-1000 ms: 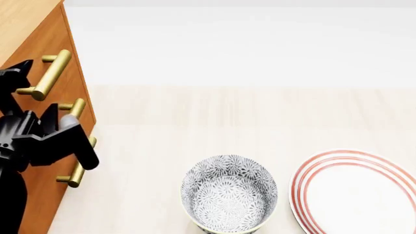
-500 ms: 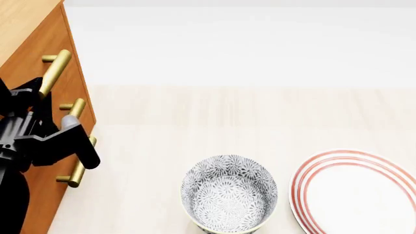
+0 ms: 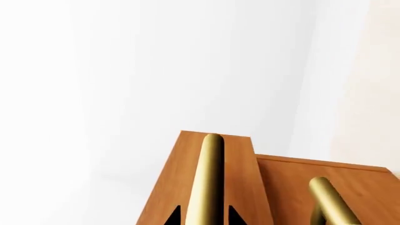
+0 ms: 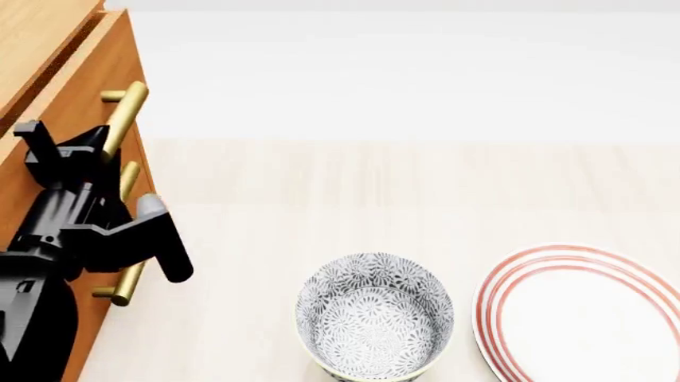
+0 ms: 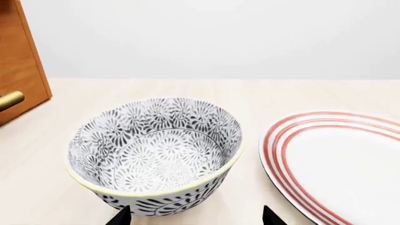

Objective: Open the top drawer of the cabinet.

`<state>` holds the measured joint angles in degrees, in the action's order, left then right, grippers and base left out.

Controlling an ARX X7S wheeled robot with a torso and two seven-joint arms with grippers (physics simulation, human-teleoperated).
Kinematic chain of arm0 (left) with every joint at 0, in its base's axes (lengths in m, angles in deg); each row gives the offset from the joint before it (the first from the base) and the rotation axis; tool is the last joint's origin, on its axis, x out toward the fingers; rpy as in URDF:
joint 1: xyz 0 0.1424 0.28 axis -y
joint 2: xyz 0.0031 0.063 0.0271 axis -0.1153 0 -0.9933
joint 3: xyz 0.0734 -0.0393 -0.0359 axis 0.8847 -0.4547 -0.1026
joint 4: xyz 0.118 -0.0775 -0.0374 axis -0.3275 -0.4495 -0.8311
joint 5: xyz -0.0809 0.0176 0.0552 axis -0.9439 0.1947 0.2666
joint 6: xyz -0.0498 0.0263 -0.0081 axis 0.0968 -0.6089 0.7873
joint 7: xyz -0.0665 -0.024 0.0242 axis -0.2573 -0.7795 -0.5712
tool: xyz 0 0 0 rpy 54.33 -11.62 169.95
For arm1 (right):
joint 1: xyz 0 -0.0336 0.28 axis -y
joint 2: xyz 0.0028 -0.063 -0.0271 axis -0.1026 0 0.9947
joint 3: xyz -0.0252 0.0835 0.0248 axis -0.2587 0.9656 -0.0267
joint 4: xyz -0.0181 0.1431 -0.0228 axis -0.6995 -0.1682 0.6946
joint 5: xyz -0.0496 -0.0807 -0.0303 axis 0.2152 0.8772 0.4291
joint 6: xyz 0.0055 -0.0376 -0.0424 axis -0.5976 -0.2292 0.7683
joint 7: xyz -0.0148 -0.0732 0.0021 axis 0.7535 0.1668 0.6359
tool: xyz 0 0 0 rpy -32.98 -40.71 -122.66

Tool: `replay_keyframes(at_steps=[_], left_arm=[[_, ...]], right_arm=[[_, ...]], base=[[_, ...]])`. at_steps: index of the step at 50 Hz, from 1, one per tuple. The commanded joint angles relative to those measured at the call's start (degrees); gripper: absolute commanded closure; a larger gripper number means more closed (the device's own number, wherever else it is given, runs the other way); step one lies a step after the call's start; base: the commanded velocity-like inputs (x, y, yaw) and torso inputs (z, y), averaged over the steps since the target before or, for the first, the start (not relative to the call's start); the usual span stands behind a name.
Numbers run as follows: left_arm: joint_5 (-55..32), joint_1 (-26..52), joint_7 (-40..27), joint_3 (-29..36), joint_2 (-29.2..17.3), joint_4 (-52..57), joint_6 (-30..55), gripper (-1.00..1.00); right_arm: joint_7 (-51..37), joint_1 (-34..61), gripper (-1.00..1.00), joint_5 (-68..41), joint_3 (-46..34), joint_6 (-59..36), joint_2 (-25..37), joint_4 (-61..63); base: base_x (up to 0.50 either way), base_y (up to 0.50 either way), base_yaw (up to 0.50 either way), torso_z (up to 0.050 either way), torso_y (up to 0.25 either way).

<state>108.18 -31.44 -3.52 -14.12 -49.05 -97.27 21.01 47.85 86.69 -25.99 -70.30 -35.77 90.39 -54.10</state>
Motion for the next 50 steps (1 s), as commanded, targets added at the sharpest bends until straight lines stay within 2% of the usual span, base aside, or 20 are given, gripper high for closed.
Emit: replay_keyframes(at_steps=[1,30,50], left_arm=[[-1.66,2.08,2.90,1.21,4.98,-0.77,-1.74,1.00],[0.37,2.77,4.85,6.83,12.17,-0.03,-2.50,1.00],[0.54,3.06,5.98,7.50,13.09,2.97,-1.58,1.00]], right_arm=[[1.23,-0.10,-1.00,0.52,1.01,-0.18,-0.76,0.64],[2.08,0.15,-1.00,-0.93,0.50,0.44,-0.27,-0.08],[2.22,0.07,-1.00,-1.32,-0.18,0.47,0.00,-0.33]], base=[[0.00,0.00,-0.01,0.000,0.000],[0.01,0.00,-0.01,0.000,0.000],[0.00,0.00,0.00,0.000,0.001]])
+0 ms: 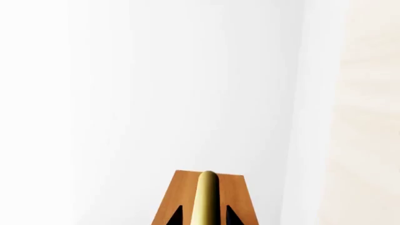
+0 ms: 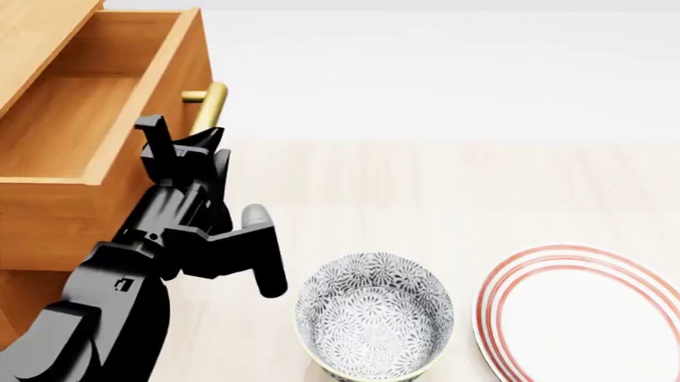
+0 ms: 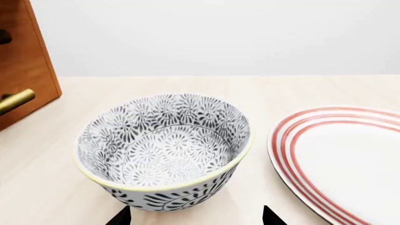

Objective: Open the top drawer of the cabinet.

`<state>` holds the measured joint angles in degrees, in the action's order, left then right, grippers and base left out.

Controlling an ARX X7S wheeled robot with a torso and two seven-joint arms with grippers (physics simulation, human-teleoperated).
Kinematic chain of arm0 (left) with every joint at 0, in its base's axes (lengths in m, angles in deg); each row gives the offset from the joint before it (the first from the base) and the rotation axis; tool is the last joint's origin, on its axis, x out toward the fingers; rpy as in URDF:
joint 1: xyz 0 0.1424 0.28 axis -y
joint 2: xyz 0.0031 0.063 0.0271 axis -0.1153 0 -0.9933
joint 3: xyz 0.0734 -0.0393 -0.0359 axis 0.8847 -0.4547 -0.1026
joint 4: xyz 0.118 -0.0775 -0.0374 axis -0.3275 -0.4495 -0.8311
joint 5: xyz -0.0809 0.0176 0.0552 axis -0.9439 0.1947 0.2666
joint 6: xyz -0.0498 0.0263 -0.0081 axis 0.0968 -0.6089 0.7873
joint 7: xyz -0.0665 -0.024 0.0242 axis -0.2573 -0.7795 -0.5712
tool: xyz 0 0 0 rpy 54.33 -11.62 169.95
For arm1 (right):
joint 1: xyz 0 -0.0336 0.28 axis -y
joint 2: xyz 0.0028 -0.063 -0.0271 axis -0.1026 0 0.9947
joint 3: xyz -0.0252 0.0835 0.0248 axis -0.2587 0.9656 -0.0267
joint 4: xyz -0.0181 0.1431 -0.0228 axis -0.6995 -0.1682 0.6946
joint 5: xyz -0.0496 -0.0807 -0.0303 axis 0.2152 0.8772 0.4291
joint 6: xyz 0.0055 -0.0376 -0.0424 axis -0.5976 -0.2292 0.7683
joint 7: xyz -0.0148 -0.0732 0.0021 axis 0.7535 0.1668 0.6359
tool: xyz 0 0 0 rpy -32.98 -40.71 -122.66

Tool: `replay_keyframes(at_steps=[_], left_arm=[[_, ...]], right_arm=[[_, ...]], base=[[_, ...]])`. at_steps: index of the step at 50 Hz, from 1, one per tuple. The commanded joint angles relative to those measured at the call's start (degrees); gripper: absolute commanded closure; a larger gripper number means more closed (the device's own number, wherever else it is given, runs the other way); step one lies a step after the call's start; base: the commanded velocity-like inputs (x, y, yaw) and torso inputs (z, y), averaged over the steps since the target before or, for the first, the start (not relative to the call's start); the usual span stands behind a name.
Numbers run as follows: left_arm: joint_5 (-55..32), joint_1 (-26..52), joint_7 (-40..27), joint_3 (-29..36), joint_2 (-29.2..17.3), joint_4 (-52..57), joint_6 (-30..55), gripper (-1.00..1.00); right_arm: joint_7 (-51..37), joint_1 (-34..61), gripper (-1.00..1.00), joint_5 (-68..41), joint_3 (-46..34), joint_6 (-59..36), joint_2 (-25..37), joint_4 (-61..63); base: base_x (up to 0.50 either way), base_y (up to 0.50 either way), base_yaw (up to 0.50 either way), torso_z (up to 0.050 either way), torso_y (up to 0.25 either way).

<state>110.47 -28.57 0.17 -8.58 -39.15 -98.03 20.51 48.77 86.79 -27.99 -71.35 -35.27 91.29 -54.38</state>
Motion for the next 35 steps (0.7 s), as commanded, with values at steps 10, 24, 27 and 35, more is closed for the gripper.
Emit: replay_keyframes(at_steps=[10,24,27,35], left_arm=[[-1.70,0.58,0.82,1.29,3.24,3.13,-0.18,-1.00],[-12.32,-1.97,4.81,-7.74,6.98,15.30,3.21,-1.00],[-14.22,-1.31,4.80,-9.98,8.12,16.15,4.44,-1.00],[-21.51,0.96,4.31,-17.36,11.38,19.47,9.79,-1.00]], right_arm=[[1.18,0.06,-1.00,0.39,0.67,-0.34,-0.76,-0.03],[1.17,0.11,-1.00,0.25,0.39,-0.09,-0.60,-0.17],[1.02,0.05,-1.00,0.29,0.29,-0.19,-0.51,0.13],[0.77,0.30,-1.00,0.34,0.12,-0.36,-0.49,-0.19]], base=[[0.00,0.00,0.00,0.000,0.001],[0.00,0.00,0.00,0.000,0.000],[0.00,0.00,0.00,0.000,0.000],[0.00,0.00,0.00,0.000,0.000]])
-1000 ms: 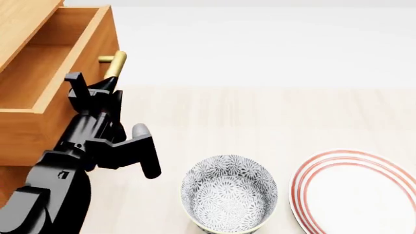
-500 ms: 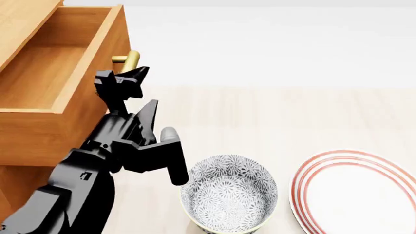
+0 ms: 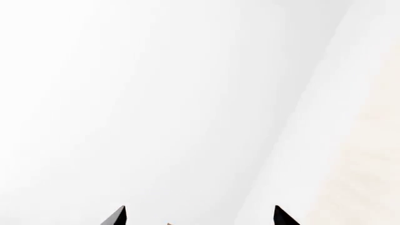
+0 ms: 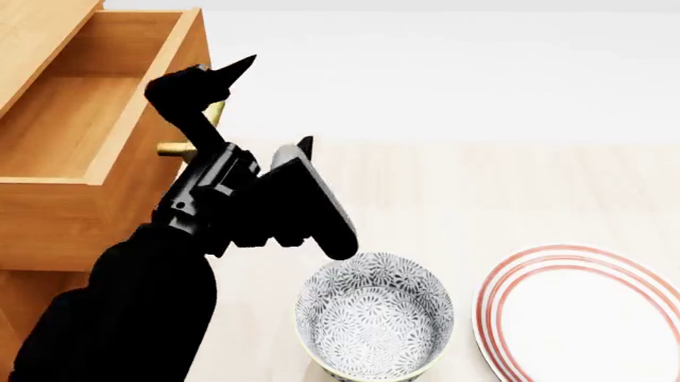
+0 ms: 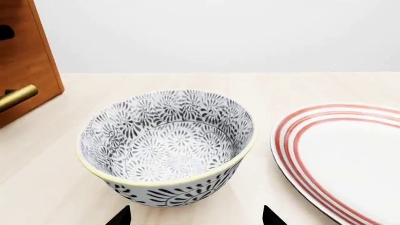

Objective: Open the top drawer of the cabinet.

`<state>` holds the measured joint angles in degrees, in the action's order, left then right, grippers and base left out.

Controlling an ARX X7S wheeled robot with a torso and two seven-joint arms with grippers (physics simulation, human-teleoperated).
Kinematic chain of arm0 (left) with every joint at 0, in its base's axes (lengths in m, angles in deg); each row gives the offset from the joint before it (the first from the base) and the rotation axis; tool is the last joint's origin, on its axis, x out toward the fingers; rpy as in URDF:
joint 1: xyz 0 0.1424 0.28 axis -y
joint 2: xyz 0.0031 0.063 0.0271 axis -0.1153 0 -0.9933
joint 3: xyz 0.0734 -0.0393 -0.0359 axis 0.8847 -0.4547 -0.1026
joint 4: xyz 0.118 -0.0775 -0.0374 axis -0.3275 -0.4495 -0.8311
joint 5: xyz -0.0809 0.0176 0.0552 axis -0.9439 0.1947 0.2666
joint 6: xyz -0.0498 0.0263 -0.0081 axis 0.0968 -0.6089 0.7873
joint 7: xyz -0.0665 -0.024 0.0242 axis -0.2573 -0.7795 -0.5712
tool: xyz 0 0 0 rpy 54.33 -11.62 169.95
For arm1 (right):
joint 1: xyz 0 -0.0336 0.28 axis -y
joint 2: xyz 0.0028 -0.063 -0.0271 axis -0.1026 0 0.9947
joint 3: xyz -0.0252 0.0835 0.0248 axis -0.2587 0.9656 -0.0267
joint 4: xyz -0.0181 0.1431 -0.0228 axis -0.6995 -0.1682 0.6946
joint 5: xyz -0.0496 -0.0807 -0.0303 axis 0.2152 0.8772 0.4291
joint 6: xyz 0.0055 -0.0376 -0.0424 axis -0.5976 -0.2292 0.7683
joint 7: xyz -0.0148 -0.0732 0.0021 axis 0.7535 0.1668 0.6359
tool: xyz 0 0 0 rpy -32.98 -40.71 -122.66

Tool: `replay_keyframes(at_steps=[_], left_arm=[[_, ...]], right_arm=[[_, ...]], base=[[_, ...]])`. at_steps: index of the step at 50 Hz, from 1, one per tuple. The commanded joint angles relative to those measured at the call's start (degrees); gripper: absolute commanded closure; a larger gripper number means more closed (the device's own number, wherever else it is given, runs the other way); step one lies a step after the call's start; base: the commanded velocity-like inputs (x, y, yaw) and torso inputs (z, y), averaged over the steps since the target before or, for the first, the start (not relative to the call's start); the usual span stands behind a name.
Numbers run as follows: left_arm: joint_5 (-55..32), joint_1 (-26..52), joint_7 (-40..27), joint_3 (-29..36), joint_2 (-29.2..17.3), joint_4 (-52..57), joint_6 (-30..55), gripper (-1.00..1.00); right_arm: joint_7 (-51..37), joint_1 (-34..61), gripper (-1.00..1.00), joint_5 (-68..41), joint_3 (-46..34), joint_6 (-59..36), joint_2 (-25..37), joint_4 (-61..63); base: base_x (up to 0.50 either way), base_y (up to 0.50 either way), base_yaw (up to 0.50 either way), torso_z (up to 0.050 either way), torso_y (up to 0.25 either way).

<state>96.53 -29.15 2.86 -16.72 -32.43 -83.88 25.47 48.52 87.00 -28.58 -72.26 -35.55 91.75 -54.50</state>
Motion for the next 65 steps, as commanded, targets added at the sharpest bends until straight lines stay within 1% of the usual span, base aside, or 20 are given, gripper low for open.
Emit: replay_keyframes(at_steps=[1,3,8,13,18,22,23,24,25,26,33,34,38,39,42,52,55,58,65], left_arm=[[-8.71,1.83,0.98,-9.85,4.93,5.69,5.86,-1.00],[-11.10,2.87,-0.79,-10.60,5.04,7.38,8.62,-1.00],[-13.04,4.70,-2.36,-10.68,4.54,9.65,11.40,-1.00],[-18.46,7.09,-4.80,-13.98,5.01,11.26,16.07,-1.00],[-22.39,8.35,-7.07,-15.54,4.81,12.40,18.41,-1.00],[-27.57,9.77,-9.03,-17.81,4.88,11.87,21.21,-1.00],[-30.74,10.23,-9.56,-19.59,5.17,11.74,22.76,-1.00],[-31.95,10.40,-10.05,-19.76,5.00,11.77,23.07,-1.00],[-32.06,10.58,-10.09,-18.96,4.54,11.85,23.02,-1.00],[-33.80,10.84,-10.53,-20.16,4.95,11.65,24.30,-1.00],[-37.39,12.74,-13.14,-20.57,4.46,6.85,24.74,-1.00],[-39.46,13.09,-13.30,-22.17,4.92,6.52,26.44,-1.00],[-39.82,13.90,-14.45,-20.82,4.28,4.40,25.49,-1.00],[-40.77,14.22,-15.07,-21.91,4.64,3.40,26.29,-1.00],[-41.30,14.13,-15.35,-21.07,4.10,2.79,24.79,-1.00],[-42.91,15.96,-17.28,-21.57,3.74,-2.47,22.56,-1.00],[-43.94,16.75,-18.37,-23.09,4.10,-5.81,21.89,-1.00],[-44.38,16.76,-19.06,-22.95,3.93,-6.46,21.30,-1.00],[-47.44,17.63,-22.93,-26.00,4.50,-8.98,21.71,-1.00]], right_arm=[[1.05,0.19,-1.00,0.92,1.02,0.01,-0.98,-0.31],[0.88,0.21,-1.00,0.82,1.03,-0.33,-0.89,-0.04],[0.76,0.35,-1.00,0.80,0.95,-0.40,-0.86,-0.19],[0.60,0.53,-1.00,0.83,0.87,-0.48,-0.84,-0.32],[0.43,0.43,-1.00,0.80,0.72,-0.69,-0.71,-0.03],[0.43,0.38,-1.00,0.80,0.59,-0.63,-0.65,-0.09],[0.46,0.49,-1.00,0.89,0.52,-0.54,-0.71,-0.38],[0.50,0.51,-1.00,0.92,0.48,-0.40,-0.74,-0.56],[0.53,0.52,-1.00,0.95,0.43,-0.33,-0.75,-0.67],[0.54,0.53,-1.00,0.95,0.38,-0.36,-0.74,-0.71],[0.42,0.50,-1.00,0.92,0.16,-0.54,-0.60,-0.49],[0.44,0.50,-1.00,0.97,0.11,-0.45,-0.59,-0.55],[0.39,0.47,-1.00,0.96,-0.02,-0.54,-0.48,-0.36],[0.41,0.44,-1.00,0.99,-0.05,-0.43,-0.48,-0.43],[0.35,0.47,-1.00,0.88,-0.11,-0.64,-0.41,-0.31],[0.36,0.55,-1.00,0.73,-0.32,-0.67,-0.28,-0.39],[0.37,0.59,-1.00,0.70,-0.40,-0.65,-0.27,-0.47],[0.28,0.57,-1.00,0.60,-0.44,-0.84,-0.18,-0.27],[0.23,0.55,-1.00,0.52,-0.58,-0.82,-0.10,-0.24]], base=[[0.00,0.00,0.00,0.000,0.000],[0.00,0.00,0.00,0.000,0.000],[0.00,0.00,0.00,0.000,0.000],[0.00,0.00,0.00,0.000,0.000],[0.00,0.00,0.00,0.000,0.000],[0.00,0.00,0.00,0.000,0.000],[0.00,0.00,0.00,0.000,0.000],[0.00,0.00,0.00,0.000,0.000],[0.00,0.00,0.00,0.000,0.000],[0.00,0.00,0.00,0.000,0.000],[0.00,0.00,0.00,0.000,0.000],[0.00,0.00,0.00,0.000,0.000],[0.00,0.00,0.00,0.000,0.000],[0.00,0.00,0.00,0.000,0.000],[0.00,0.00,0.00,0.000,0.000],[0.00,0.00,0.00,0.000,0.000],[0.00,0.00,0.00,0.000,0.000],[0.00,0.00,0.00,0.000,0.000],[0.00,0.00,0.00,0.000,0.000]])
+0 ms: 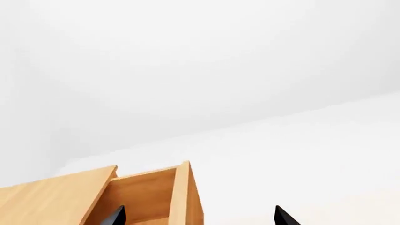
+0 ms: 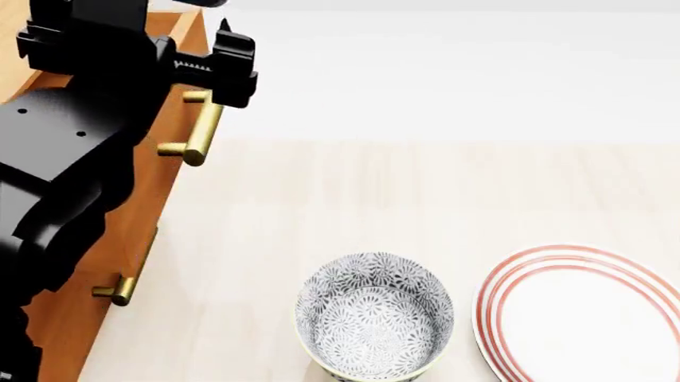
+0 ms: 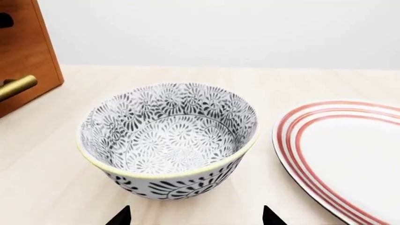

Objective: Open the top drawer of the cabinet.

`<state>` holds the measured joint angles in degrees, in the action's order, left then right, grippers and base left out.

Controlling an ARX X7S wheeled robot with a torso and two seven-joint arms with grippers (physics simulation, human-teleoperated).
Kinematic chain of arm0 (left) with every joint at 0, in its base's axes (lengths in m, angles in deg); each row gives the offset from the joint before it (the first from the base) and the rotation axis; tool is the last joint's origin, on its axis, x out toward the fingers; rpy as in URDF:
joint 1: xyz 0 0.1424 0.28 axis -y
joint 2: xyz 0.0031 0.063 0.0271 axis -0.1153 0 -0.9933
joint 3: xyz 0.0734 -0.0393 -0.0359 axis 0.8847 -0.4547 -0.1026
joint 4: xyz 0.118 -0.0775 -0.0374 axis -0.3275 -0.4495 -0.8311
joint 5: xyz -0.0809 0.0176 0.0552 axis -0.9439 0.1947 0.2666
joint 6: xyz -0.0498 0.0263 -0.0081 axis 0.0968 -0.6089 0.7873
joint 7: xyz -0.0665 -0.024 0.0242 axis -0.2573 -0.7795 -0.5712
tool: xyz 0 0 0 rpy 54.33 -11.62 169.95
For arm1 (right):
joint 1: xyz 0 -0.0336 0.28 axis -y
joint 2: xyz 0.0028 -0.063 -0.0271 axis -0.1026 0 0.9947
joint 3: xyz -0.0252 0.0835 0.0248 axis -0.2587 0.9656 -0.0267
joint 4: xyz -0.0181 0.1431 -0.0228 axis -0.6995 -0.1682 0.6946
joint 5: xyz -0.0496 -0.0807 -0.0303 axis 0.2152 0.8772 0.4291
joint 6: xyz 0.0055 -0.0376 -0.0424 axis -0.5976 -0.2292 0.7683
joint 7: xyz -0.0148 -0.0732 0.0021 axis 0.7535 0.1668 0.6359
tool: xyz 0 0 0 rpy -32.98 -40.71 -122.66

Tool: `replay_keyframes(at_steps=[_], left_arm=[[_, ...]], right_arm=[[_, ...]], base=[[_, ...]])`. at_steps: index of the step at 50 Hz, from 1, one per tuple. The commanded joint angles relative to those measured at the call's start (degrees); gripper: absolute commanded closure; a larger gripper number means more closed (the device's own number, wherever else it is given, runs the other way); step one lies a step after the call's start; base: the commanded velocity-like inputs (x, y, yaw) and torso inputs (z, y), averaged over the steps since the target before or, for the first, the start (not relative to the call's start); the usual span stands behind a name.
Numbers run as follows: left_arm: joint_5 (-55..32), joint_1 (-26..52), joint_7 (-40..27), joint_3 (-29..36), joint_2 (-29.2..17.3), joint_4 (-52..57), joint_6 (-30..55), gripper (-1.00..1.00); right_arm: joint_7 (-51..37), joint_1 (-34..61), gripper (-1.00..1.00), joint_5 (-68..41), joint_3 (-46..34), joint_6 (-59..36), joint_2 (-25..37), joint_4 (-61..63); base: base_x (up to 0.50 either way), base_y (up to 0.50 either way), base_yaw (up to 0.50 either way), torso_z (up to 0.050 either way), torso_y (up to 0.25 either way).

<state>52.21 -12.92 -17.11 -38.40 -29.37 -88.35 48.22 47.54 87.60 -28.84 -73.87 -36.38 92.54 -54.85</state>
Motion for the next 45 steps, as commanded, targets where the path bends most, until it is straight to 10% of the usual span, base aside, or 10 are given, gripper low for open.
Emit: replay_keyframes(at_steps=[1,45], left_arm=[[-3.34,1.62,-3.42,-4.29,1.38,-4.82,-0.97,-1.00],[-15.87,10.79,-11.01,-3.89,1.30,-21.89,9.73,-1.00]], right_arm=[[1.22,0.00,-1.00,0.76,1.02,0.00,-0.90,0.05],[0.41,0.22,-1.00,0.19,0.60,-0.19,-0.41,0.39]], base=[[0.00,0.00,0.00,0.000,0.000],[0.00,0.00,0.00,0.000,0.000]])
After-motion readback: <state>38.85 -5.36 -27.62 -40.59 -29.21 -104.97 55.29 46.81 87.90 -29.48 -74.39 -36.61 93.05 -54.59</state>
